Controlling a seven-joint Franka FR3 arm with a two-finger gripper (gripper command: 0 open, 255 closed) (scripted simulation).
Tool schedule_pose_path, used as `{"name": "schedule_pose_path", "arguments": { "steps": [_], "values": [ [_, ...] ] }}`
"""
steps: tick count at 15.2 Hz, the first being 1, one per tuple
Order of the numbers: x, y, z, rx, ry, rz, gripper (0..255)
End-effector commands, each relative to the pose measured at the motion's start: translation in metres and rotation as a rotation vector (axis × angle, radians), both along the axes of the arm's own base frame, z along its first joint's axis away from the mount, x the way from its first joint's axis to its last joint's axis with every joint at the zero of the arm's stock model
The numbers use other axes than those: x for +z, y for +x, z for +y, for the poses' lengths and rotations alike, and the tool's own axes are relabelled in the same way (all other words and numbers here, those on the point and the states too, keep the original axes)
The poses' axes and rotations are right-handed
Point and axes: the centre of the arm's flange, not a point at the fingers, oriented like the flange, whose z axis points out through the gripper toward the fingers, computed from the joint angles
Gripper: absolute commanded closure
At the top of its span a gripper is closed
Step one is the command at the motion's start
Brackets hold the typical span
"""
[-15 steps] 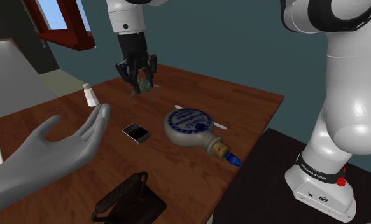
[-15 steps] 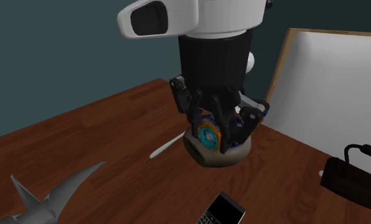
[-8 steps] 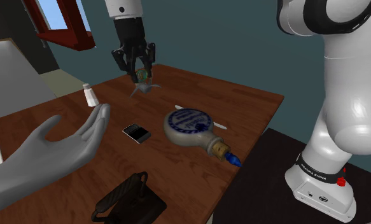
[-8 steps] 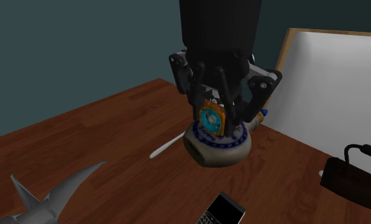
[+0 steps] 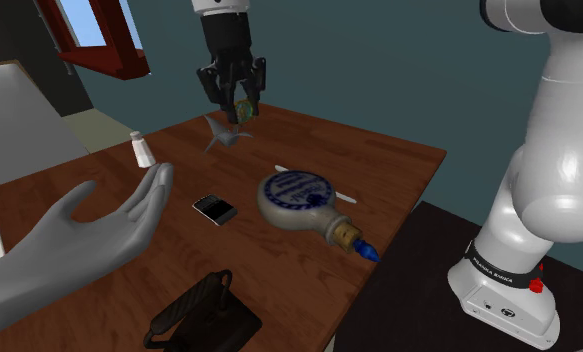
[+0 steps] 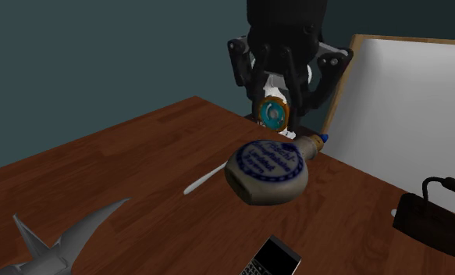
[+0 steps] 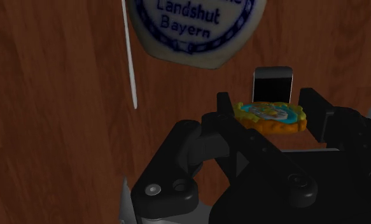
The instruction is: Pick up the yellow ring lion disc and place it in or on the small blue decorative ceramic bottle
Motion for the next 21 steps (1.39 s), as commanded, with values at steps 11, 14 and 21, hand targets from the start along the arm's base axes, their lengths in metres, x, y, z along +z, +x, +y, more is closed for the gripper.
{"name": "schedule_pose_path", "arguments": {
  "steps": [11, 14, 21],
  "values": [
    [-0.017, -0.106, -0.041, -0.001, 0.0, 0.0, 255],
    [-0.033, -0.106, -0.041, -0.001, 0.0, 0.0, 255],
    [-0.07, -0.106, -0.041, -0.001, 0.0, 0.0, 255]
  ]
}}
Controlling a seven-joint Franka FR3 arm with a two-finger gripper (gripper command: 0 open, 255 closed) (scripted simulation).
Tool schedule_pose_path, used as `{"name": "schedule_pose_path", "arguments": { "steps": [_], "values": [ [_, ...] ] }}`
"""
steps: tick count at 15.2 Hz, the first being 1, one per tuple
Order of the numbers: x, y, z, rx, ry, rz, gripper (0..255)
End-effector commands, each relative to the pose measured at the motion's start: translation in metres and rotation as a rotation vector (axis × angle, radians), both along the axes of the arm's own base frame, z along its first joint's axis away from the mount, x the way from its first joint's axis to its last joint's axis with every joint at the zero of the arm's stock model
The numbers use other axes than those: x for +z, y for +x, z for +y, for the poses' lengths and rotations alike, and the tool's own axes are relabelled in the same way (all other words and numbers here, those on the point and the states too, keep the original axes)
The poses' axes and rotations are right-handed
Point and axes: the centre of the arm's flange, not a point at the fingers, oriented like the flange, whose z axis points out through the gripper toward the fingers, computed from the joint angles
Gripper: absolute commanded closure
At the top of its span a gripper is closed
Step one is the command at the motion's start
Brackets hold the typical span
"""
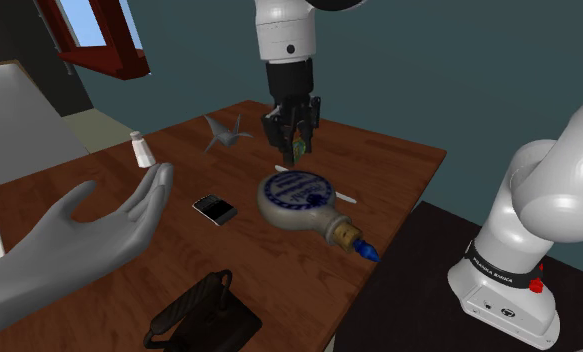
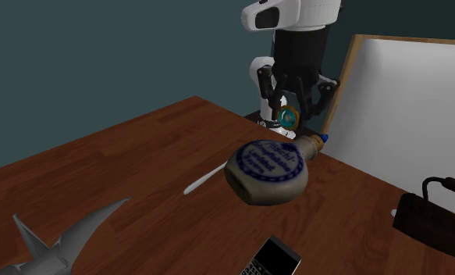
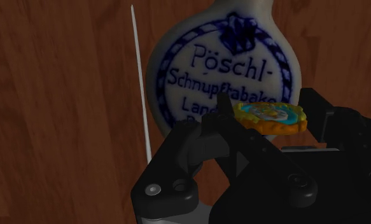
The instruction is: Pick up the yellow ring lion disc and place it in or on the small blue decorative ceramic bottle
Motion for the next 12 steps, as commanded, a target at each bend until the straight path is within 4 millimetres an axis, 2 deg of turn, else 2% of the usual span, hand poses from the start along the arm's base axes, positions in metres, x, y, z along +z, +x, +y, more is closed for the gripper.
{"name": "schedule_pose_path", "arguments": {
  "steps": [1, 7, 8, 12],
  "values": [
    [-0.006, -0.0002, 0.0011, 0.0, 0.0, 0.0, 255],
    [-0.006, -0.0002, 0.0011, 0.0, 0.0, 0.0, 255],
    [-0.006, -0.0002, 0.0011, 0.0, 0.0, 0.0, 0],
    [-0.006, -0.0002, 0.0011, 0.0, 0.0, 0.0, 0]
  ]
}}
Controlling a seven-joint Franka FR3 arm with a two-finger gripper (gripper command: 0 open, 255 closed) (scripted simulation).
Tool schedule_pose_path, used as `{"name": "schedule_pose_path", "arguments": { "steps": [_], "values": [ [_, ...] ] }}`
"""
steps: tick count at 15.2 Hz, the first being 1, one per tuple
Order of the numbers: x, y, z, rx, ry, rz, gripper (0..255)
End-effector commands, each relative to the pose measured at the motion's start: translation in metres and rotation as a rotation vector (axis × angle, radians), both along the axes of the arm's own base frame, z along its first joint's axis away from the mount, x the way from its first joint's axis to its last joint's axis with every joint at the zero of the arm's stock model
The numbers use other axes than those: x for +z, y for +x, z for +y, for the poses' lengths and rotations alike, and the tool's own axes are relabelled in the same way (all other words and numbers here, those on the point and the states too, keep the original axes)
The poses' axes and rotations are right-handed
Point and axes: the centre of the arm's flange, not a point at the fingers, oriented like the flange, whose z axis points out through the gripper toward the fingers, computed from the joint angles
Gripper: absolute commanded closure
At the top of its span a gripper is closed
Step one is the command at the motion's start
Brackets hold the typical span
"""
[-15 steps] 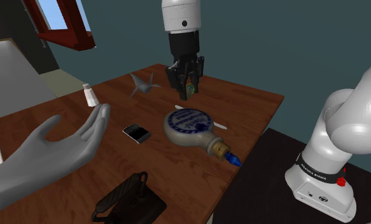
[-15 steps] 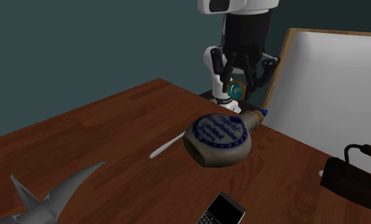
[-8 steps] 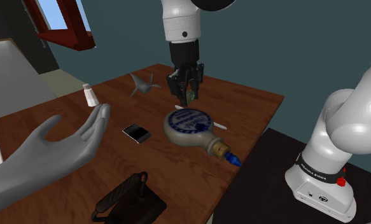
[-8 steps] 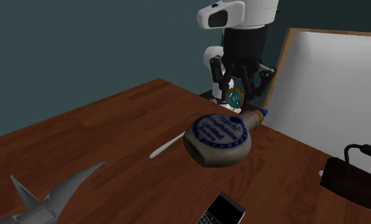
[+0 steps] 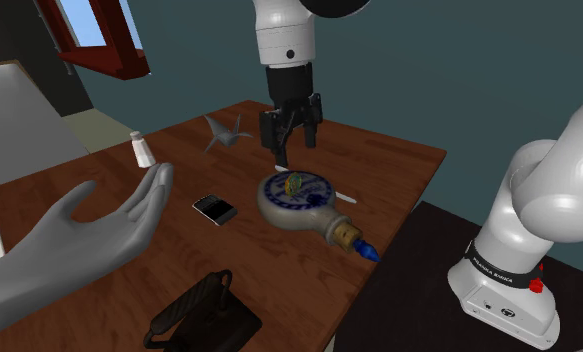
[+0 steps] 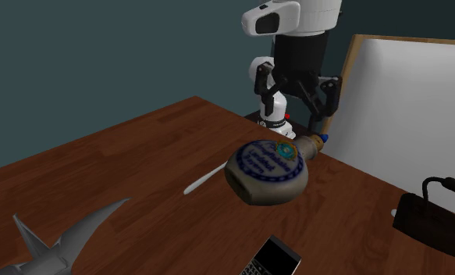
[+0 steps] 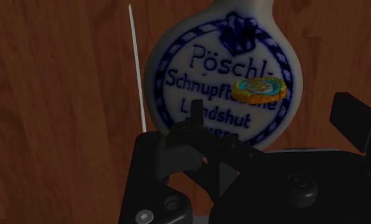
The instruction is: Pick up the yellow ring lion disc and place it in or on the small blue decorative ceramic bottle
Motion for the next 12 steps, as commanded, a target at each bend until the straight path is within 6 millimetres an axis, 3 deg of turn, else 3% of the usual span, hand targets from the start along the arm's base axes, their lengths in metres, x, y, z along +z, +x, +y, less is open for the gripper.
{"name": "schedule_pose_path", "arguments": {
  "steps": [1, 5, 12],
  "values": [
    [0.0, 0.0, 0.0, 0.0, 0.0, 0.0, 0],
    [0.05, 0.005, 0.0, 0.0, 0.0, 0.0, 0],
    [0.05, 0.005, 0.0, 0.0, 0.0, 0.0, 0]
  ]
}}
